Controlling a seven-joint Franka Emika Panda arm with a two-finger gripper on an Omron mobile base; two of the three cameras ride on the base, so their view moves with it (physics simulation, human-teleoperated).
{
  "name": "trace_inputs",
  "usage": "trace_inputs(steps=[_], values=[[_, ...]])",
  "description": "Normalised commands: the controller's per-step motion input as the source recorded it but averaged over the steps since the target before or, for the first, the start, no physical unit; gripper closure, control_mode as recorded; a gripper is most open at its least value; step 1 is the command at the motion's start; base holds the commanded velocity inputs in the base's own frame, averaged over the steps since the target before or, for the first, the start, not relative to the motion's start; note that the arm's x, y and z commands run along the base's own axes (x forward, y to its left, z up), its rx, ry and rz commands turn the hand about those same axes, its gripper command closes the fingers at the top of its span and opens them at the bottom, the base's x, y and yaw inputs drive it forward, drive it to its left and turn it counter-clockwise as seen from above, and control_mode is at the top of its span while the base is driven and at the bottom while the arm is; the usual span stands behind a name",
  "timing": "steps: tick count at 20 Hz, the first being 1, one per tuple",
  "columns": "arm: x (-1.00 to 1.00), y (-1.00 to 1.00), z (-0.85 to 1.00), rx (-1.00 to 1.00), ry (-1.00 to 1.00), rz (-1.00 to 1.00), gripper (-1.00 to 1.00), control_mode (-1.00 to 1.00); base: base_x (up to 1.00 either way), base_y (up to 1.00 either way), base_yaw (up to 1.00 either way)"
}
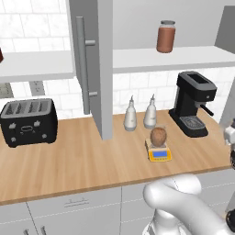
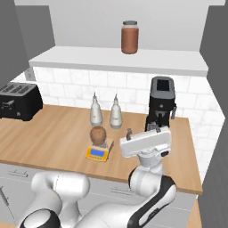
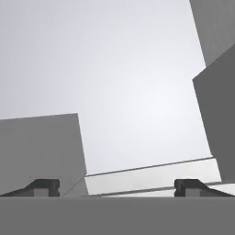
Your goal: Pick the honey bottle and place it on the digital scale for weighing, and close the cabinet.
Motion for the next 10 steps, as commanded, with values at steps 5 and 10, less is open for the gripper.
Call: trace_inputs(steps=[5,10], values=[[-0.24,-0.61,0.62,0.13,-0.03,-0.02,-1.00,-1.00,0.00,0.00,0.00],[-0.09,-0.42,0.02,0.01,0.08,-0.17,-1.00,-1.00,0.00,0.00,0.00]])
